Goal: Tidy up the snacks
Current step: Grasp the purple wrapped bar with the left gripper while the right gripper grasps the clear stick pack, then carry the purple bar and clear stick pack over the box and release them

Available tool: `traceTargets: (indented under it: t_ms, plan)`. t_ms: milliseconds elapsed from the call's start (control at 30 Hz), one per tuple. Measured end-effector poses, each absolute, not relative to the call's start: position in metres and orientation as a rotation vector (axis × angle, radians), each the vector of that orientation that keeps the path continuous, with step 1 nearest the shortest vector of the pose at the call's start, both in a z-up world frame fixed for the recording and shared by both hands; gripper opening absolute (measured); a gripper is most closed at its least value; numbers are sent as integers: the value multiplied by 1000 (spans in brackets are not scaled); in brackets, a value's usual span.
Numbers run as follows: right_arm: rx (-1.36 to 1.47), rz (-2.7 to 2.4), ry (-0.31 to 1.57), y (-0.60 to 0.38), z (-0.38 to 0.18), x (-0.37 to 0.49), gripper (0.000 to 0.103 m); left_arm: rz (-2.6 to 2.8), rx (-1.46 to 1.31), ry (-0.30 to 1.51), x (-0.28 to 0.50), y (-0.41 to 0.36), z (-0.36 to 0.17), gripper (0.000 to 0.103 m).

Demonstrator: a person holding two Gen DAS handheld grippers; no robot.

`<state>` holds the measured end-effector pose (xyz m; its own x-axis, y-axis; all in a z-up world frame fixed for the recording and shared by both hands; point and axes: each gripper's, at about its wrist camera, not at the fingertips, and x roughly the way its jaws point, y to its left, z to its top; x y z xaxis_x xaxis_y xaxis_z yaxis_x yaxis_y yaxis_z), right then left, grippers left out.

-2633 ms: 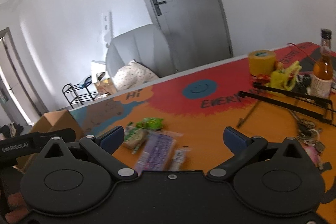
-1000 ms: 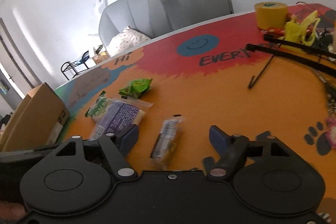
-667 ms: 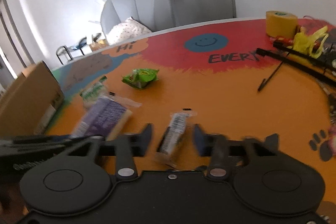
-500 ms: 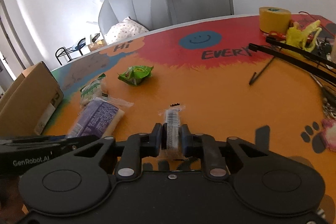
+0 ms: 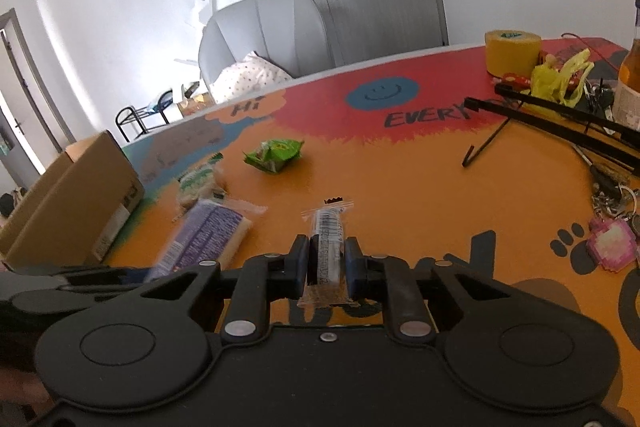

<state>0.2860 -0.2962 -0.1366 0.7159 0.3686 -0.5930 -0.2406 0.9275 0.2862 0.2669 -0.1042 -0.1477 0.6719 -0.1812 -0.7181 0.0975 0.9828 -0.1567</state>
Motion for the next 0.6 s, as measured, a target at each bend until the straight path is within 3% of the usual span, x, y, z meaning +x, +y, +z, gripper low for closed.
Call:
traceTargets:
  t_ms: [600]
  plan:
    - [192,466,587,-256,-98,279,17,-113,-143,648,234,-70,-88,28]
